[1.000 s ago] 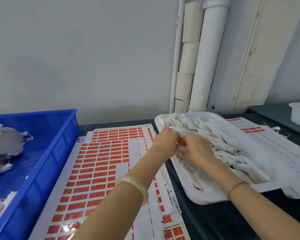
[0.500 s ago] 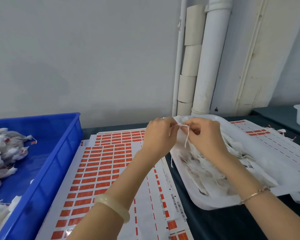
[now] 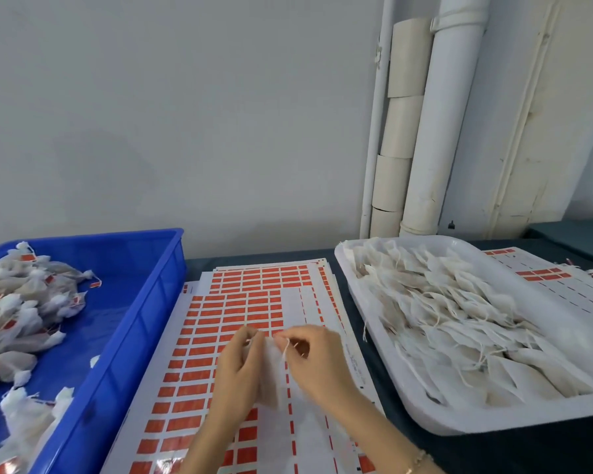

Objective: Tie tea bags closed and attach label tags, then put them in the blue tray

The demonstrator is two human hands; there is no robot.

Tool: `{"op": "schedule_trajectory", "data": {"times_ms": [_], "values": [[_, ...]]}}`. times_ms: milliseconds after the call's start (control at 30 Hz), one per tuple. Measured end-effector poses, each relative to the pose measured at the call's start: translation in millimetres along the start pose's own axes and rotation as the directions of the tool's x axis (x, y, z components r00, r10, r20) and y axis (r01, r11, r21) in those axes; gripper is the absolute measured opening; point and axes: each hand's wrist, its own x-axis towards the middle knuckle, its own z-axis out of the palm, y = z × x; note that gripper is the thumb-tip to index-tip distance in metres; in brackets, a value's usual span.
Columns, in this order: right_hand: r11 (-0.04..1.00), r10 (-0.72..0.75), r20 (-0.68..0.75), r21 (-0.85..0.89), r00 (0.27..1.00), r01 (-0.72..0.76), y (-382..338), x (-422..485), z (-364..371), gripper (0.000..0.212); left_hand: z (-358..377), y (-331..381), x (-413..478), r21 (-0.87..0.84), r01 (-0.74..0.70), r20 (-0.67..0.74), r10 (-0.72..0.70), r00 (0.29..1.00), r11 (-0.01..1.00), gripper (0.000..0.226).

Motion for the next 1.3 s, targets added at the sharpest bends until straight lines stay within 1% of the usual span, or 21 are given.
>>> {"op": "schedule_trajectory", "data": {"times_ms": [67,133,200,267,367,467,533,667,733,800,867,933,1000,1133,1233,1300], "values": [[0.997,0.044,-0.023,0.059,0.999,-0.042,11.1,-0.8,19.3,0.018,-2.4,-17.0,4.1,-0.004,0.005,-0.049,-0.005,0.999,1.000,0.019],[0.984,0.109,-0.076,0.146,0.991,-0.097,20.3,1.4,33.3,0.011,-3.5,-27.4,9.4,-0.007,0.016,-0.090,-0.017,0.996,1.000,0.019],[0.956,0.182,-0.117,0.251,0.976,-0.149,28.1,4.3,42.8,0.004,-3.0,-32.9,14.5,-0.009,0.021,-0.099,-0.022,0.995,1.000,0.019],[0.939,0.218,-0.127,0.296,0.968,-0.173,33.6,7.7,48.6,0.011,-2.4,-36.3,19.4,0.004,0.032,-0.084,-0.032,0.996,0.999,0.017],[0.933,0.222,-0.099,0.311,0.970,-0.182,41.6,12.3,52.9,0.017,-3.1,-39.8,26.0,0.074,0.015,-0.049,-0.011,0.999,0.997,0.020],[0.946,0.207,-0.089,0.272,0.974,-0.176,49.6,16.1,53.3,0.018,-2.9,-41.5,28.9,0.144,0.012,-0.021,-0.009,1.000,0.990,0.024],[0.956,0.189,-0.074,0.244,0.979,-0.166,53.8,17.4,53.0,0.015,-2.5,-44.4,28.6,0.159,0.025,-0.010,-0.023,1.000,0.987,0.024],[0.959,0.149,-0.056,0.251,0.987,-0.131,59.2,17.6,49.8,0.010,-2.9,-49.3,26.2,0.100,0.053,-0.018,-0.052,0.998,0.994,0.027],[0.960,0.127,-0.077,0.259,0.989,-0.103,60.0,18.3,48.2,0.012,-2.9,-49.9,24.2,0.040,0.070,-0.019,-0.069,0.997,0.997,0.024],[0.974,0.084,-0.101,0.219,0.991,-0.060,58.7,17.9,48.5,0.016,-2.3,-49.2,22.3,-0.025,0.086,-0.014,-0.086,0.996,0.996,0.018],[0.986,0.039,-0.125,0.168,0.991,-0.018,56.1,15.8,50.7,0.018,-1.7,-48.0,20.6,-0.037,0.068,-0.006,-0.069,0.998,0.997,0.015],[0.993,0.001,-0.156,0.116,0.988,0.017,55.3,13.1,53.5,0.022,-1.0,-47.3,20.4,0.024,0.039,0.005,-0.039,0.999,0.999,0.021],[0.996,-0.046,-0.174,0.071,0.984,0.059,56.3,12.0,55.2,0.020,-0.6,-46.8,20.2,0.060,0.005,0.002,-0.006,1.000,0.998,0.021],[0.997,-0.066,-0.213,0.022,0.975,0.072,63.2,16.1,53.1,0.015,0.4,-47.8,20.8,0.009,-0.023,-0.069,0.024,0.997,1.000,0.007],[0.998,-0.039,-0.237,0.029,0.971,0.048,66.6,17.6,53.5,0.017,2.3,-48.8,20.4,-0.001,-0.018,-0.062,0.018,0.998,1.000,0.004],[0.995,-0.053,-0.229,0.075,0.972,0.072,64.7,16.3,54.6,0.026,3.5,-49.0,19.6,0.018,-0.032,-0.038,0.032,0.999,0.999,0.004]]}}
